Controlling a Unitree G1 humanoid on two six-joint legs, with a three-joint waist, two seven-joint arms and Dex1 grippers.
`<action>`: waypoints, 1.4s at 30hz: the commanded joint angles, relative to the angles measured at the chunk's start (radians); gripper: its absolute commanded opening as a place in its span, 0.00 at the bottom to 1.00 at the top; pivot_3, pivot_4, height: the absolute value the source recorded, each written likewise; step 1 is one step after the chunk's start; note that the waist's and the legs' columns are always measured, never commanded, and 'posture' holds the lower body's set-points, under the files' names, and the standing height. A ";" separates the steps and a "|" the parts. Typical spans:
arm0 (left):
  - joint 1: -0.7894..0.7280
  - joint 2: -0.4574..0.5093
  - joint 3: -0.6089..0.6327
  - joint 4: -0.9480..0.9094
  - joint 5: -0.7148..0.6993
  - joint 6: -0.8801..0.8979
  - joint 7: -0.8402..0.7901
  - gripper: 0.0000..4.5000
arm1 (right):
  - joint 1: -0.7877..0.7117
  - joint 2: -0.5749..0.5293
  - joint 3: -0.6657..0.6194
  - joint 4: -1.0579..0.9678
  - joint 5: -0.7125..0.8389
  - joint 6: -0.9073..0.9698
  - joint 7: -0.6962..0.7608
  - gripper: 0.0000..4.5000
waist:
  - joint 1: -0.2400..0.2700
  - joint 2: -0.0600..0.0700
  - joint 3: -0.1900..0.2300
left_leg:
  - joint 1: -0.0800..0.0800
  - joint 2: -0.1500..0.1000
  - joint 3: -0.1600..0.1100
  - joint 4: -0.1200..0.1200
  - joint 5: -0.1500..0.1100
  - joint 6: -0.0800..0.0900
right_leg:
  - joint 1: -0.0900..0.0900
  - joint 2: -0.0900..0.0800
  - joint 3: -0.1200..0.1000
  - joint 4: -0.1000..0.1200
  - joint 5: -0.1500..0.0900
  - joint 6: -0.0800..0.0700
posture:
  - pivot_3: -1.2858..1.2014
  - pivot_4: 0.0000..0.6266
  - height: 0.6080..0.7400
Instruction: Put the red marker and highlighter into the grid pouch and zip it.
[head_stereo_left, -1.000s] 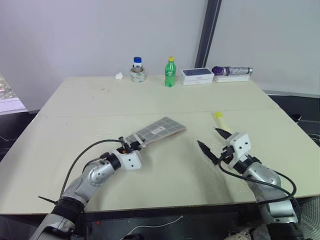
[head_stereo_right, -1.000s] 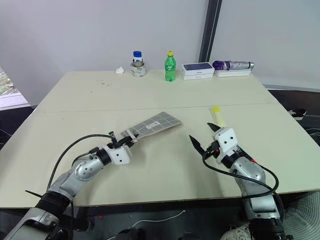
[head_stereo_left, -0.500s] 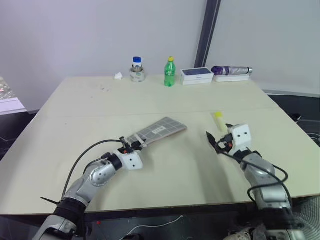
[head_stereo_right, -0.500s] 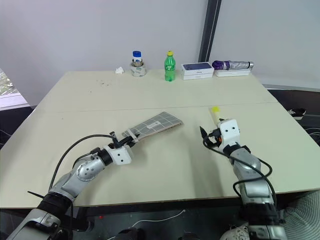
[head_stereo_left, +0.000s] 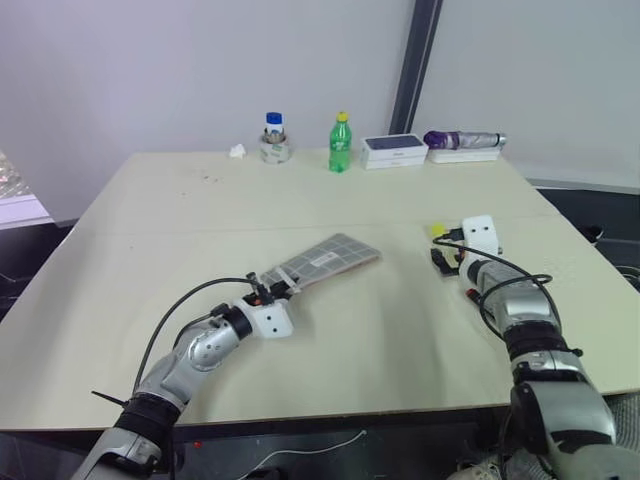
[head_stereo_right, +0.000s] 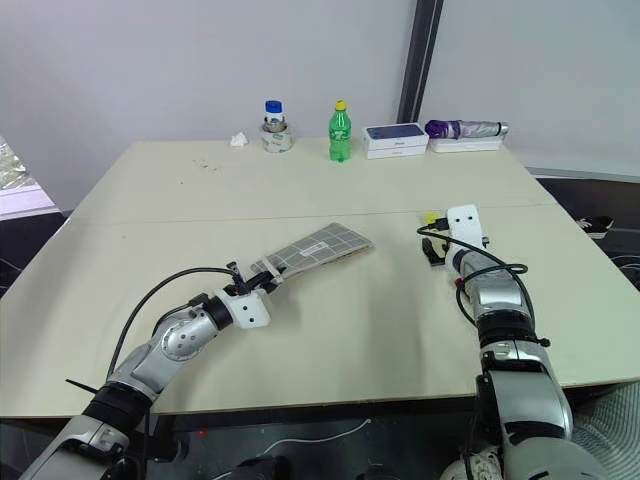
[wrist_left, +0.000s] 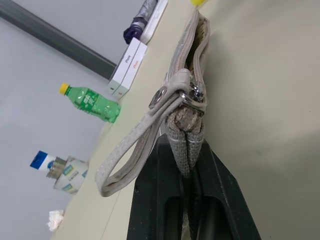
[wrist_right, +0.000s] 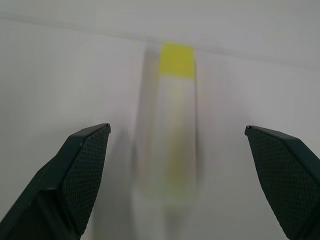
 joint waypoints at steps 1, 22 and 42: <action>0.006 0.006 0.017 -0.040 -0.004 0.000 0.014 0.00 | -0.058 -0.011 -0.022 0.050 0.018 0.035 0.020 0.88 | 0.000 0.000 0.000 | 0.000 0.000 0.000 0.000 0.000 0.000 | 0.000 0.000 0.000 0.000 0.000 0.000 | 0.52 0.24 1.00; -0.026 -0.019 0.005 -0.002 -0.011 0.003 0.014 0.00 | 0.413 -0.020 0.140 -0.699 0.115 -0.164 0.519 0.19 | 0.004 0.000 0.000 | -0.001 0.000 -0.001 0.002 0.000 0.001 | 0.001 0.000 0.000 0.000 0.000 0.000 | 0.52 0.24 1.00; -0.071 -0.028 0.006 0.034 -0.014 -0.015 0.009 0.00 | 0.519 -0.046 0.099 -0.787 0.172 -0.124 0.529 0.19 | 0.004 0.000 0.000 | 0.000 0.000 -0.001 0.001 0.000 0.000 | 0.001 0.001 0.000 0.000 0.000 0.000 | 0.52 0.24 1.00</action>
